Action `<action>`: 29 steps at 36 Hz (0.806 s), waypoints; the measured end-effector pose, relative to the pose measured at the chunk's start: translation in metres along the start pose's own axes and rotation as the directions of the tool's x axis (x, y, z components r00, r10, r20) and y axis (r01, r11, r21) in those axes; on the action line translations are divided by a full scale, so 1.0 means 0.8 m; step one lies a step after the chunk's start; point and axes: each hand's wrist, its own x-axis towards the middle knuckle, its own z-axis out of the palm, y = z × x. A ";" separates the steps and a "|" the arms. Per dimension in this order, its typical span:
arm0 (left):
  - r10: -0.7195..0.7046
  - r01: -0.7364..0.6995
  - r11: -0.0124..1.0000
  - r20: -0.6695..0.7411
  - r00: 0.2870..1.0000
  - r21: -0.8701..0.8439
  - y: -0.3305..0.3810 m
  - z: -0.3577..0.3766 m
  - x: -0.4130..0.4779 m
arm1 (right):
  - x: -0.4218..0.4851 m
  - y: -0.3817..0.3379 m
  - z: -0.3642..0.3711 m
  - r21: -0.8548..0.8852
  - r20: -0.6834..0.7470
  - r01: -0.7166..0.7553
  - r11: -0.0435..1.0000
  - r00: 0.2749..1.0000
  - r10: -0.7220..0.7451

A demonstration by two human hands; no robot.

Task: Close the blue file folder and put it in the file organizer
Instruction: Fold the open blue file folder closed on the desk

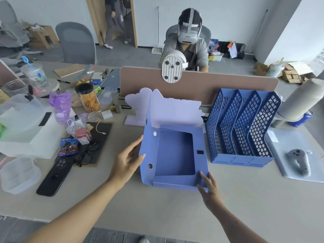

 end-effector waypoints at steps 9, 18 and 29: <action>0.035 -0.070 0.989 0.249 0.968 0.134 -0.006 0.078 0.006 | 0.036 -0.051 -0.024 0.107 -0.067 0.023 0.994 0.998 -0.016; -0.165 0.101 0.929 0.154 0.974 0.357 -0.063 0.108 0.069 | 0.064 -0.144 -0.058 0.429 -0.061 0.080 0.900 0.996 -0.059; -0.565 0.485 0.775 0.099 0.819 0.406 -0.130 0.126 0.100 | 0.058 -0.094 -0.054 0.267 -0.035 -0.037 0.963 0.998 0.048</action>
